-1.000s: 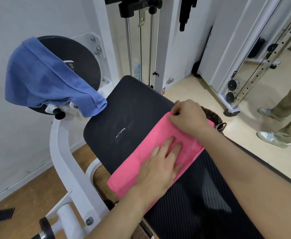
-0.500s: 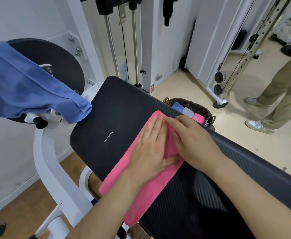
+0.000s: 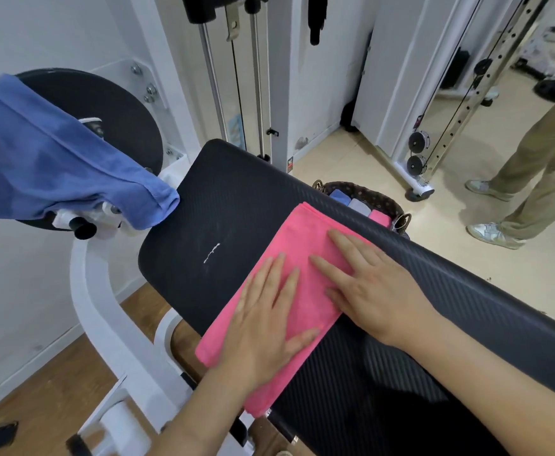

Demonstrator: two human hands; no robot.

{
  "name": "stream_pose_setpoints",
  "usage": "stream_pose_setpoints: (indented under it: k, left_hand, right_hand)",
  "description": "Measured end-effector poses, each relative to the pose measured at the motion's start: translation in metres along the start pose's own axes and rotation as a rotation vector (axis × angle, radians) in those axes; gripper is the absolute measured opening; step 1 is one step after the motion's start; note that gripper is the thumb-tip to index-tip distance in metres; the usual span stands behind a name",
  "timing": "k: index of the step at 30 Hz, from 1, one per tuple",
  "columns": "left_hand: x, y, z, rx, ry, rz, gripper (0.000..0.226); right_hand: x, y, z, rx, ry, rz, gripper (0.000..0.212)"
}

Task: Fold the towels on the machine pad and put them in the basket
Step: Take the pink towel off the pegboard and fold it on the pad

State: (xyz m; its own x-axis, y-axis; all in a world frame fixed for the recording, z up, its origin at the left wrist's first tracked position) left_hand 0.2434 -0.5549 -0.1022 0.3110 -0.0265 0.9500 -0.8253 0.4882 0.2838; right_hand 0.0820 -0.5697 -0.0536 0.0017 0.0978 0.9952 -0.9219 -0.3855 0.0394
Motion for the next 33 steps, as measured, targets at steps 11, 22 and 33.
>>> stream_pose_setpoints:
  k: [11,22,33]
  left_hand:
    - [0.004,-0.050,-0.065,0.325,0.167,-0.358,0.056]
    - [-0.022,-0.122,-0.109,0.786,0.062,-0.907,0.018]
    - [0.006,-0.110,-0.097,0.816,0.121,-1.550,0.020]
  right_hand:
    - [0.001,-0.023,-0.004,-0.157,0.016,-0.126,0.060]
    - [-0.054,-0.158,-0.047,0.129,0.059,0.164,0.055]
    - [-0.048,-0.187,-0.023,-0.212,-0.157,0.045,0.055]
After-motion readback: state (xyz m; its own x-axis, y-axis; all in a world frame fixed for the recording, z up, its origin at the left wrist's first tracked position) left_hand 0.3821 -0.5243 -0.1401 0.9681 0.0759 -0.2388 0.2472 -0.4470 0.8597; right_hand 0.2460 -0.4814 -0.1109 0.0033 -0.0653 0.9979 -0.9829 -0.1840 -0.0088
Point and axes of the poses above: each hand's wrist, its own z-axis towards the middle knuckle, its own x-axis out of the back of the hand, y = z × x, the point moved 6 cm from there along z, towards the middle knuckle, and after that the axes turned 2 degrees about -y, right-handed, at the moved point
